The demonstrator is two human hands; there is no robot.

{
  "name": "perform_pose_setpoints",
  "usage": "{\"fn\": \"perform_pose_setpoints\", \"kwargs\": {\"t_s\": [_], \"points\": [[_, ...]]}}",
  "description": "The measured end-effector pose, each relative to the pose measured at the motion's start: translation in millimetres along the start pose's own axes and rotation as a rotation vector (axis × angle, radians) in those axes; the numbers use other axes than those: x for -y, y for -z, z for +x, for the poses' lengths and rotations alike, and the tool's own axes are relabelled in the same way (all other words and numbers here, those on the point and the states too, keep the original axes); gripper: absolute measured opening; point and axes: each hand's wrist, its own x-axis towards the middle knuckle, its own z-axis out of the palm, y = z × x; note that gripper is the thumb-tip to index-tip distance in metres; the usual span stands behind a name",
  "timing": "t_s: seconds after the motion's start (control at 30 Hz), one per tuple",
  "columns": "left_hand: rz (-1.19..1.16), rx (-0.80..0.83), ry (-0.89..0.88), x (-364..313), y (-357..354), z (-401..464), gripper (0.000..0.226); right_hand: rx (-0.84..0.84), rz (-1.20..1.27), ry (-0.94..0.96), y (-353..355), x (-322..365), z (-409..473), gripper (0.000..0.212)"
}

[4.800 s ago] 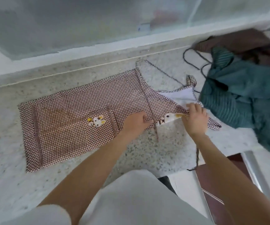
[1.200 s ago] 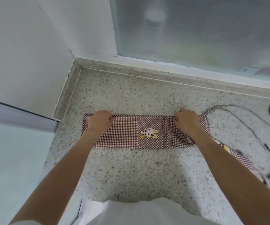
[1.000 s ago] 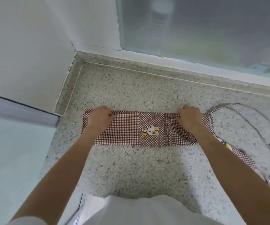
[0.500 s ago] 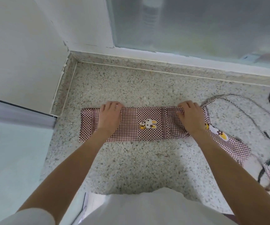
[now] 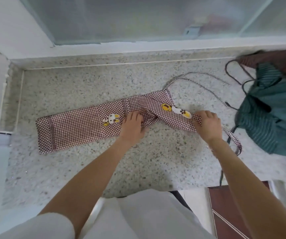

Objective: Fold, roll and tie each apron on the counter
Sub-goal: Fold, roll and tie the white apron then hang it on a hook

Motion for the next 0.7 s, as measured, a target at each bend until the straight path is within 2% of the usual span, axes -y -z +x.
{"fn": "perform_pose_setpoints", "kwargs": {"t_s": [0.1, 0.17, 0.23, 0.4, 0.47, 0.53, 0.6, 0.7], "points": [[0.041, -0.04, -0.045, 5.5, -8.9, -2.0, 0.023, 0.188, -0.092, 0.03, -3.6, -16.0, 20.3, 0.049], [0.033, -0.057, -0.073, 12.2, -11.3, -6.5, 0.016, 0.239, -0.12, 0.09, -2.4, -22.8, 31.5, 0.041], [0.018, -0.041, -0.092, 22.9, -11.8, -12.8, 0.01, 0.218, -0.14, 0.152, 4.1, -26.5, 41.7, 0.032], [-0.019, 0.008, -0.092, 34.0, -6.3, -33.2, 0.005, 0.104, -0.041, 0.195, 30.6, -34.0, 76.5, 0.031], [0.02, 0.043, -0.036, 26.9, -2.5, -37.8, 0.011, 0.098, -0.048, 0.187, 32.1, -35.6, 84.5, 0.029], [0.046, 0.052, 0.049, 14.8, -0.1, -38.2, 0.029, 0.087, -0.039, 0.174, 28.2, -41.9, 85.7, 0.031], [0.014, -0.049, 0.073, 1.2, 0.3, -33.2, 0.048, 0.125, 0.029, 0.072, 21.8, -52.1, 83.3, 0.041], [-0.009, -0.127, 0.042, -19.6, -4.7, -14.8, 0.049, 0.152, 0.222, -0.04, 11.1, -67.9, 77.0, 0.04]]}}
